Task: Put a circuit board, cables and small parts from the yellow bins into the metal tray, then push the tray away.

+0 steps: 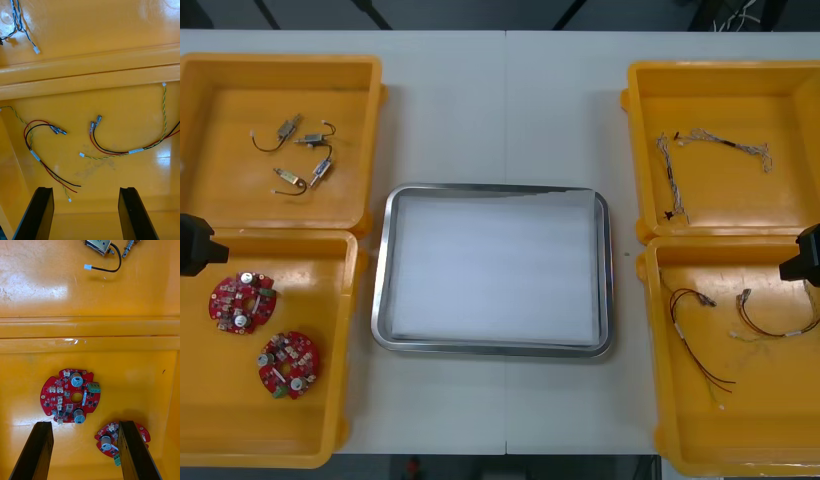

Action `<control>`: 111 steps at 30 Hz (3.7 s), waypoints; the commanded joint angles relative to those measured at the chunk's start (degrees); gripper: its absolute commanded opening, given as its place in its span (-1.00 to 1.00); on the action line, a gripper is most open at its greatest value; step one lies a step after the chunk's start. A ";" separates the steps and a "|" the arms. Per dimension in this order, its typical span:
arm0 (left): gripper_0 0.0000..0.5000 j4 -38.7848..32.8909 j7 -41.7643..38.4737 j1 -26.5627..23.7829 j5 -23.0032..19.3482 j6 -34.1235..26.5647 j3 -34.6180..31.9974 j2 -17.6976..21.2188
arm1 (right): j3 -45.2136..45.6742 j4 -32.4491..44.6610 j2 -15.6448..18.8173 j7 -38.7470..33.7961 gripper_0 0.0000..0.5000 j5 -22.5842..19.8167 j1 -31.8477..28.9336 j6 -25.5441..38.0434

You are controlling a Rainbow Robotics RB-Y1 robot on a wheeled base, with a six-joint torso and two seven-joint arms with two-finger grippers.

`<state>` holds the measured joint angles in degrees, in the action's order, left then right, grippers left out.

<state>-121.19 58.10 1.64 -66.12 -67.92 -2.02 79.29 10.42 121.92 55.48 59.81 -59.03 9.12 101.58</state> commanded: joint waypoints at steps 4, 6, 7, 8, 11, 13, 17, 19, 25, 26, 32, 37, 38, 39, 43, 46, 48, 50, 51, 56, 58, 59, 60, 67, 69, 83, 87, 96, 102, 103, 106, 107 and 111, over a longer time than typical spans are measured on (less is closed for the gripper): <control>1.00 -0.01 4.12 -1.03 0.56 0.60 0.70 2.97 | 1.36 1.48 -0.20 0.65 1.00 0.40 -0.51 0.29; 1.00 -0.01 4.12 -1.03 0.56 0.60 0.70 2.97 | 1.36 1.48 -0.20 0.65 1.00 0.40 -0.51 0.29; 1.00 -0.01 4.12 -1.03 0.56 0.60 0.70 2.97 | 1.36 1.48 -0.20 0.65 1.00 0.40 -0.51 0.29; 1.00 -0.01 4.12 -1.03 0.56 0.60 0.70 2.97 | 1.36 1.48 -0.20 0.65 1.00 0.40 -0.51 0.29; 1.00 -0.01 4.12 -1.03 0.56 0.60 0.70 2.97 | 1.36 1.48 -0.20 0.65 1.00 0.40 -0.51 0.29; 1.00 -0.01 4.12 -1.03 0.56 0.60 0.70 2.97 | 1.36 1.48 -0.20 0.65 1.00 0.40 -0.51 0.29; 1.00 -0.01 4.12 -1.03 0.56 0.60 0.70 2.97 | 1.36 1.48 -0.20 0.65 1.00 0.40 -0.51 0.29; 1.00 -0.01 4.12 -1.03 0.56 0.60 0.70 2.97 | 1.36 1.48 -0.20 0.65 1.00 0.40 -0.51 0.29; 1.00 -0.01 4.12 -1.03 0.56 0.60 0.70 2.97 | 1.36 1.48 -0.20 0.65 1.00 0.40 -0.51 0.29; 1.00 -0.01 4.12 -1.03 0.56 0.60 0.70 2.97 | 1.36 1.48 -0.20 0.65 1.00 0.40 -0.51 0.29; 1.00 -0.01 4.12 -1.03 0.56 0.60 0.70 2.97 | 1.36 1.48 -0.20 0.65 1.00 0.40 -0.51 0.29; 1.00 -0.01 4.12 -1.03 0.56 0.60 0.70 2.97 | 1.36 1.48 -0.20 0.65 1.00 0.40 -0.51 0.29; 1.00 -0.01 4.12 -1.03 0.56 0.60 0.70 2.97 | 1.36 1.48 -0.20 0.65 1.00 0.40 -0.51 0.29; 1.00 -0.01 4.12 -1.03 0.56 0.60 0.70 2.97 | 1.36 1.48 -0.20 0.65 1.00 0.40 -0.51 0.29; 1.00 -0.01 4.12 -1.03 0.56 0.60 0.70 2.97 | 1.36 1.48 -0.20 0.65 1.00 0.40 -0.51 0.29; 1.00 -0.01 4.12 -1.03 0.56 0.60 0.70 2.97 | 1.36 1.48 -0.20 0.65 1.00 0.40 -0.51 0.29; 1.00 -0.01 4.12 -1.03 0.56 0.60 0.70 2.97 | 1.36 1.48 -0.20 0.65 1.00 0.40 -0.51 0.29; 1.00 -0.01 4.12 -1.03 0.56 0.60 0.70 2.97 | 1.36 1.48 -0.20 0.65 1.00 0.40 -0.51 0.29; 1.00 -0.01 4.12 -1.03 0.56 0.60 0.70 2.97 | 1.36 1.48 -0.20 0.65 1.00 0.40 -0.51 0.29; 1.00 -0.01 4.12 -1.03 0.56 0.60 0.70 2.97 | 1.36 1.48 -0.20 0.65 1.00 0.40 -0.51 0.29; 1.00 -0.01 4.12 -1.03 0.56 0.60 0.70 2.97 | 1.36 1.48 -0.20 0.65 1.00 0.40 -0.51 0.29; 1.00 -0.01 4.12 -1.03 0.56 0.60 0.70 2.97 | 1.36 1.48 -0.20 0.65 1.00 0.40 -0.51 0.29; 1.00 -0.01 4.12 -1.03 0.56 0.60 0.70 2.97 | 1.36 1.48 -0.20 0.65 1.00 0.40 -0.51 0.29; 1.00 -0.01 4.12 -1.03 0.56 0.60 0.70 2.97 | 1.36 1.48 -0.20 0.65 1.00 0.40 -0.51 0.29; 1.00 -0.01 4.12 -1.03 0.56 0.60 0.70 2.97 | 1.36 1.48 -0.20 0.65 1.00 0.40 -0.51 0.29; 1.00 -0.01 4.12 -1.03 0.56 0.60 0.70 2.97 | 1.36 1.48 -0.20 0.65 1.00 0.40 -0.51 0.29; 1.00 -0.01 4.12 -1.03 0.56 0.60 0.70 2.97 | 1.36 1.48 -0.20 0.65 1.00 0.40 -0.51 0.29; 1.00 -0.01 4.12 -1.03 0.56 0.60 0.70 2.97 | 1.36 1.48 -0.20 0.65 1.00 0.40 -0.51 0.29; 1.00 -0.01 4.12 -1.03 0.56 0.60 0.70 2.97 | 1.36 1.48 -0.20 0.65 1.00 0.40 -0.51 0.29; 1.00 -0.01 4.12 -1.03 0.56 0.60 0.70 2.97 | 1.36 1.48 -0.20 0.65 1.00 0.40 -0.51 0.29; 1.00 -0.01 4.12 -1.03 0.56 0.60 0.70 2.97 | 0.22 0.87 -0.02 0.65 1.00 0.32 -2.44 0.55; 1.00 -0.01 4.12 -1.03 0.56 0.60 0.70 2.97 | 0.13 0.87 -0.02 0.74 1.00 0.23 -2.44 0.55; 1.00 0.17 5.62 1.70 0.12 -3.27 4.56 6.14 | -0.40 0.95 2.44 0.92 1.00 -0.30 -2.36 0.82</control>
<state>-121.06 58.18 1.98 -66.13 -72.18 -0.11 79.80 10.39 121.89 55.52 59.81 -59.03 7.69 101.71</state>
